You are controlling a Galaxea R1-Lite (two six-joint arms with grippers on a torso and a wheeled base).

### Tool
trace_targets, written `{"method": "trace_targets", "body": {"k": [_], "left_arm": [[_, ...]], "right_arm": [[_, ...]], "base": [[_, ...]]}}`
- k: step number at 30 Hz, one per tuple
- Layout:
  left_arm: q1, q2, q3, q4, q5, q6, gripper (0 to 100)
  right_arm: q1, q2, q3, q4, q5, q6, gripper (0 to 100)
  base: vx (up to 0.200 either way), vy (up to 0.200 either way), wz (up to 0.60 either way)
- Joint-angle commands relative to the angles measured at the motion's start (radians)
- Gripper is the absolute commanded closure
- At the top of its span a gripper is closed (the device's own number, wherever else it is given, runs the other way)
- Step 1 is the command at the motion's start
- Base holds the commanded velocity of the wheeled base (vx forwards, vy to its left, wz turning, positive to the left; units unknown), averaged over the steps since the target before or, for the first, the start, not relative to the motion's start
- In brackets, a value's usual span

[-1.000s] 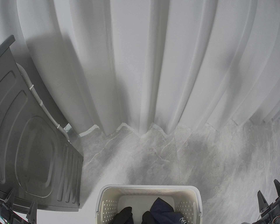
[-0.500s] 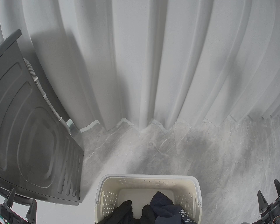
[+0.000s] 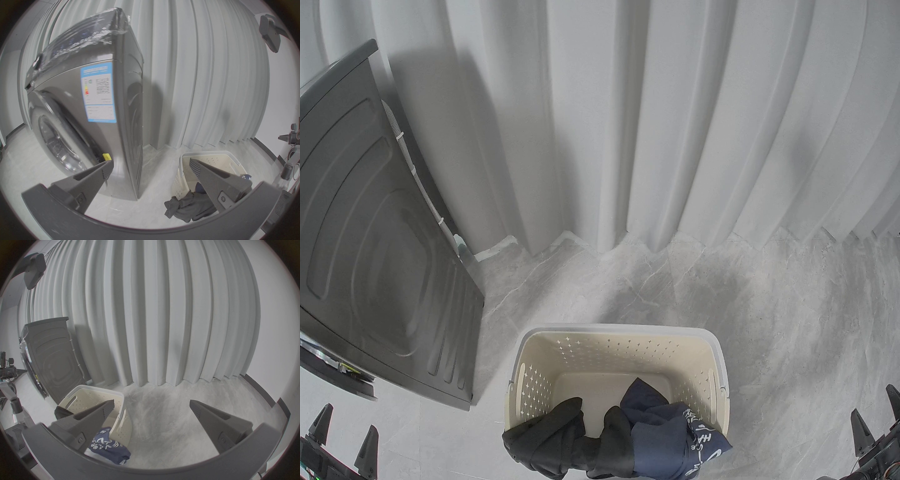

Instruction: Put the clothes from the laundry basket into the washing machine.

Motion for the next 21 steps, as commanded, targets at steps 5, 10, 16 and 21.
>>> {"method": "trace_targets", "body": {"k": [5, 10, 16, 21], "left_arm": [[0.0, -0.015, 0.018, 0.0, 0.001, 0.0, 0], [0.0, -0.017, 0.018, 0.0, -0.001, 0.0, 0], [0.0, -0.015, 0.018, 0.0, 0.001, 0.0, 0], [0.0, -0.017, 0.018, 0.001, 0.001, 0.0, 0]], "right_arm": [[0.0, -0.009, 0.016, 0.0, 0.0, 0.0, 0], [0.0, -0.009, 0.016, 0.0, 0.0, 0.0, 0], [0.0, -0.009, 0.016, 0.0, 0.0, 0.0, 0], [0.0, -0.009, 0.016, 0.0, 0.0, 0.0, 0]], "base": [[-0.2, 0.0, 0.0], [-0.2, 0.0, 0.0], [-0.2, 0.0, 0.0], [-0.2, 0.0, 0.0]]}}
